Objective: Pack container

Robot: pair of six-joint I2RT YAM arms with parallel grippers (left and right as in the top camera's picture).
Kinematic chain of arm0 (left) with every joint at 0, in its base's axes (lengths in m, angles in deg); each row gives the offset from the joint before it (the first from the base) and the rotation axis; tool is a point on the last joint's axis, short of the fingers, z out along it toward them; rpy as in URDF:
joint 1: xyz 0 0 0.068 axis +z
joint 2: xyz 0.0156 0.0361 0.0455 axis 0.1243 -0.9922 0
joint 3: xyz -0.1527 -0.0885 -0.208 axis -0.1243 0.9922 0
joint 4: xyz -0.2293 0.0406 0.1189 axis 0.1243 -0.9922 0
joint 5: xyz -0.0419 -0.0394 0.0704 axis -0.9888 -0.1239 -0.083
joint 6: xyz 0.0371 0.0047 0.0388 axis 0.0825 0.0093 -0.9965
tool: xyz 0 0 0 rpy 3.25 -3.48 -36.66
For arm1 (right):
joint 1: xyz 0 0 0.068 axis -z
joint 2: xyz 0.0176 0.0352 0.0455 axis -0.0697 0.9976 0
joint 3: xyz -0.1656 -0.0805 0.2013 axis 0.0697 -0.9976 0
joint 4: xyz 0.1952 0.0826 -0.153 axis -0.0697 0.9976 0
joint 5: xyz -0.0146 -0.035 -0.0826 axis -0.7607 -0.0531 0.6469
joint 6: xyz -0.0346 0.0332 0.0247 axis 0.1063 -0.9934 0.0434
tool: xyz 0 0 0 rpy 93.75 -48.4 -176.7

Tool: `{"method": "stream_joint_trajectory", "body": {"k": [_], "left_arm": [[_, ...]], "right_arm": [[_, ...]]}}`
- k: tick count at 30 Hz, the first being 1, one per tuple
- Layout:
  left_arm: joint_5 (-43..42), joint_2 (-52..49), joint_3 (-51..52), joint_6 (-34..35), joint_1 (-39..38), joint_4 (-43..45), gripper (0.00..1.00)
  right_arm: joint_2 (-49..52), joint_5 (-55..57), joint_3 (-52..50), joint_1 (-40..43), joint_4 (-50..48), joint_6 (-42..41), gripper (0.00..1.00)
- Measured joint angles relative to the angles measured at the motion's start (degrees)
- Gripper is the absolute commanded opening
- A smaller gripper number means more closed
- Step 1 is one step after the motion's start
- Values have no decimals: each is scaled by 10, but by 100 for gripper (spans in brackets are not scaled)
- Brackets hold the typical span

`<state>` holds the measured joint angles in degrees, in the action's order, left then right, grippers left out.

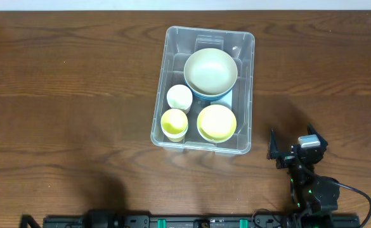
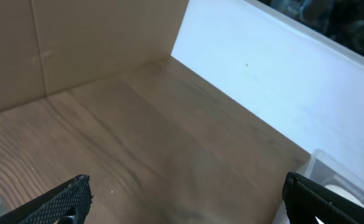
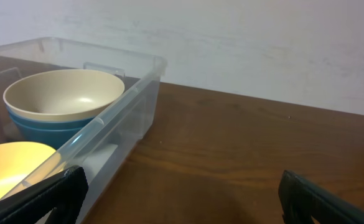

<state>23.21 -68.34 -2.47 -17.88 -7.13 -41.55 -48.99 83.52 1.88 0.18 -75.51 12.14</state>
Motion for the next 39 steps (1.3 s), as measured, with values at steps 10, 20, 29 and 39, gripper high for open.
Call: {"method": "stream_joint_trajectory", "body": {"k": [10,20,29,39], "left_arm": [[-6,93,163,1,-10,-1,98],[-6,141,294,4,-11,145,98],[-9,161,441,11,-15,389,98],[-60,160,668,-3,-20,720,98]], "right_arm": [[0,0,0,0,0,0,99],[0,0,0,0,0,0,99],[0,0,0,0,0,0,99],[0,0,0,0,0,0,99]]}}
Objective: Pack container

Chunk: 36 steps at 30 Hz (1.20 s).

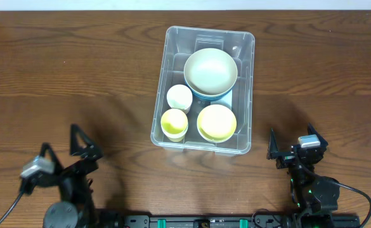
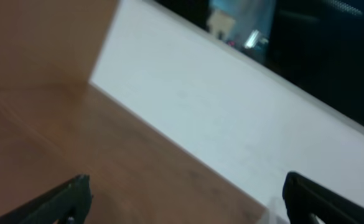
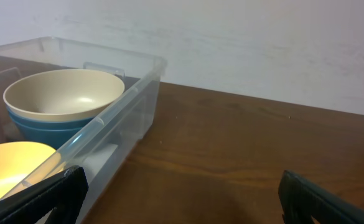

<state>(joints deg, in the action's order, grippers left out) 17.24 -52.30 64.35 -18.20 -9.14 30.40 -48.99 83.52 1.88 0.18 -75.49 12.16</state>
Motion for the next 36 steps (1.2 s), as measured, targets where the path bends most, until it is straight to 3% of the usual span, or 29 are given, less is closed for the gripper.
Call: {"method": "stream_joint_trajectory", "body": {"k": [5,8,19,30,36], "left_arm": [[-57,0,104,-42,0,136,98],[-84,0,134,-59,0,159,98],[-120,0,210,-124,0,157,98],[-130,0,207,-231,0,120,98],[-131,0,205,-253,0,117,98]], "right_arm": [[0,0,0,0,0,0,99],[0,0,0,0,0,0,99],[0,0,0,0,0,0,99],[0,0,0,0,0,0,99],[0,0,0,0,0,0,99]]}}
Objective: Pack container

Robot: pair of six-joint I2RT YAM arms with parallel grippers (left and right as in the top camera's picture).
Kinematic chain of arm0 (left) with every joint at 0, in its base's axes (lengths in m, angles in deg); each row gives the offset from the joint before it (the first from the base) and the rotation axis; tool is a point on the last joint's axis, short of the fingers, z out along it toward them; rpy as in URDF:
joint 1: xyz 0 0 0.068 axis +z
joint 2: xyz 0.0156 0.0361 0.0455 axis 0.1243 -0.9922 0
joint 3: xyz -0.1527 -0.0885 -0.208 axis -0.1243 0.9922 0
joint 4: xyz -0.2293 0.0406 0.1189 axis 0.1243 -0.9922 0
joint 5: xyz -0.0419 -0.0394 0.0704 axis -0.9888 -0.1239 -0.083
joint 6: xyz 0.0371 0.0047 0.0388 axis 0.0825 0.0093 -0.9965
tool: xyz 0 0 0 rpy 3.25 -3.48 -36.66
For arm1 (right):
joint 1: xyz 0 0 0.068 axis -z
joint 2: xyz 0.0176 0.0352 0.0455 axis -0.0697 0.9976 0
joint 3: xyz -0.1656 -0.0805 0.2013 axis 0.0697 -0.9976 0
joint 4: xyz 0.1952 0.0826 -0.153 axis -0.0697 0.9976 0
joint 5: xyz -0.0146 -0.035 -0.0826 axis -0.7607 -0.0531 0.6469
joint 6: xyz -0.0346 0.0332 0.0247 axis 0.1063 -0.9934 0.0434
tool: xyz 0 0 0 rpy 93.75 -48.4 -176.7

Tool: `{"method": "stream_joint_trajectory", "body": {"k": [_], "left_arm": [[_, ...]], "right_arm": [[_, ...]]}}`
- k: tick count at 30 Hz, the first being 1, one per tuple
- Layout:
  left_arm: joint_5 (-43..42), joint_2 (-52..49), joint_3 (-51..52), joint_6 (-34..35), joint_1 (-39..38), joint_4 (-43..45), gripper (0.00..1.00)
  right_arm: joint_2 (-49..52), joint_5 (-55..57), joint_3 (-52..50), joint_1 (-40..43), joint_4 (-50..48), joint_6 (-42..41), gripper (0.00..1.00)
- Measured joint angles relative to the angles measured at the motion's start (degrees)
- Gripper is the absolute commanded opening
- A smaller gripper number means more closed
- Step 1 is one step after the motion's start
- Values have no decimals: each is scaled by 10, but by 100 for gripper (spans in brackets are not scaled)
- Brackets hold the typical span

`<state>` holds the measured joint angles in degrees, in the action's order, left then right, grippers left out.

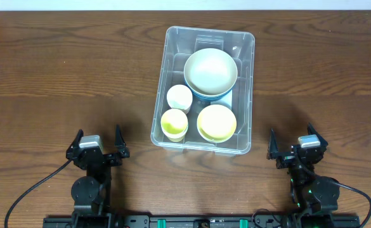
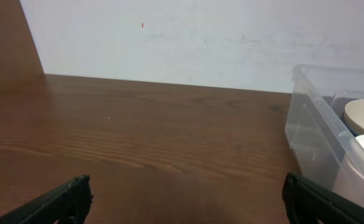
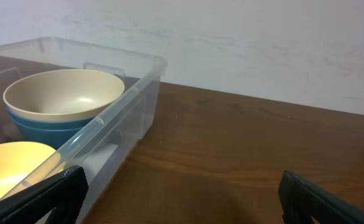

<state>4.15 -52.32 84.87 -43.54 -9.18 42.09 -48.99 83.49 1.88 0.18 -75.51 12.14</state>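
A clear plastic container sits at the middle of the wooden table. Inside it are a beige bowl nested in a blue bowl, a yellow bowl, a white cup and a yellow cup. My left gripper rests open near the front edge, left of the container, with nothing between its fingers. My right gripper rests open near the front edge, right of the container, also holding nothing. In the wrist views the container and container wall show beside bare wood.
A white wall runs behind the table's far edge. A brown panel stands at the left in the left wrist view. The arm bases and a black rail line the front edge.
My left arm stood at the far front left, turned askew; now it sits further right, squared up and facing the far wall. The right arm and the container's contents have not moved.
At first the left arm was out of the overhead view, its camera looking down at a wooden corner. Then it appeared at the front left, tilted. Now it rests level at the front edge. The right gripper stayed open in place throughout.
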Motion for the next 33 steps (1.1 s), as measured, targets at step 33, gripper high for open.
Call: {"method": "stream_joint_trajectory", "body": {"k": [33], "left_arm": [[-9,0,-1,-4,0,-2,98]], "right_arm": [[0,0,0,0,0,0,99]]}}
